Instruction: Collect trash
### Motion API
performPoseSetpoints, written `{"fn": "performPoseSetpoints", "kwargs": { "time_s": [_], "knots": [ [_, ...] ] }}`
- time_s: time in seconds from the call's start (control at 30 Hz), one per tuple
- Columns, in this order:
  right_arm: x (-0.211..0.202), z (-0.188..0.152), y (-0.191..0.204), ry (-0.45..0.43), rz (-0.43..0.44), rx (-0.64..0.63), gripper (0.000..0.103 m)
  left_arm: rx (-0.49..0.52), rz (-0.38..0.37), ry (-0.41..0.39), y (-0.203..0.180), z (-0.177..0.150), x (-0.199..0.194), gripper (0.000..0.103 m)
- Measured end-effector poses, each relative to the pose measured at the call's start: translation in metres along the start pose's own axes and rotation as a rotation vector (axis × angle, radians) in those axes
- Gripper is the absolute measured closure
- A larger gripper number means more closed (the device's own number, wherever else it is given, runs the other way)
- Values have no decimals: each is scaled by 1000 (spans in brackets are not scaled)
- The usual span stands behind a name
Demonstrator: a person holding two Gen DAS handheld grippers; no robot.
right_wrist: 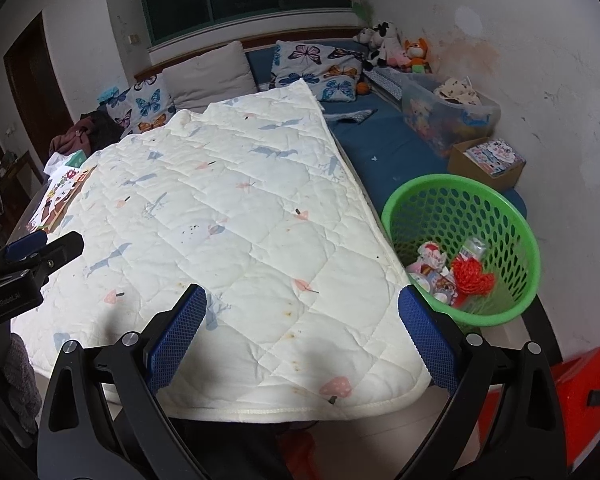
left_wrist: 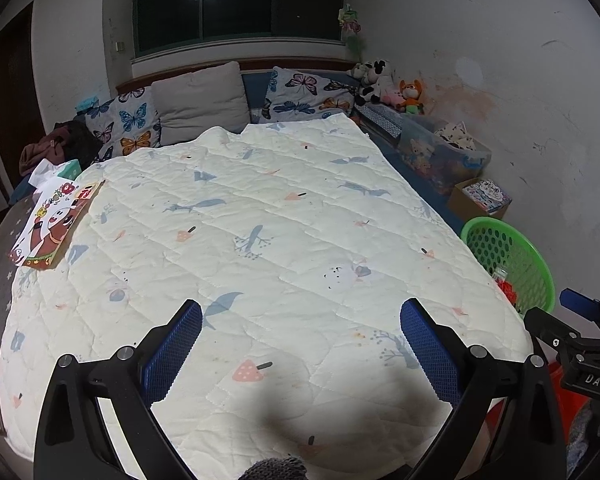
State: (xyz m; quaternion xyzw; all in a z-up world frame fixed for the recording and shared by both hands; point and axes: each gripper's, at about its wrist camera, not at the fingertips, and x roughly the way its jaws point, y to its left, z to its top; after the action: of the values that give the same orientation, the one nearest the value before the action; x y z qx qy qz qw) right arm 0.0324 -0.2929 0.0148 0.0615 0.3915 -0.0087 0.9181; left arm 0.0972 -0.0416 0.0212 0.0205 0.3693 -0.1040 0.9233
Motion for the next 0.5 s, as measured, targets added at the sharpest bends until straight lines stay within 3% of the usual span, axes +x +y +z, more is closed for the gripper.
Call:
{"fn": "performPoseSetpoints", "kwargs": {
  "time_s": [0.5],
  "knots": [
    [2, 2, 5, 0, 12, -12, 7, -12, 11, 3, 2, -1, 1, 7]
  ]
}}
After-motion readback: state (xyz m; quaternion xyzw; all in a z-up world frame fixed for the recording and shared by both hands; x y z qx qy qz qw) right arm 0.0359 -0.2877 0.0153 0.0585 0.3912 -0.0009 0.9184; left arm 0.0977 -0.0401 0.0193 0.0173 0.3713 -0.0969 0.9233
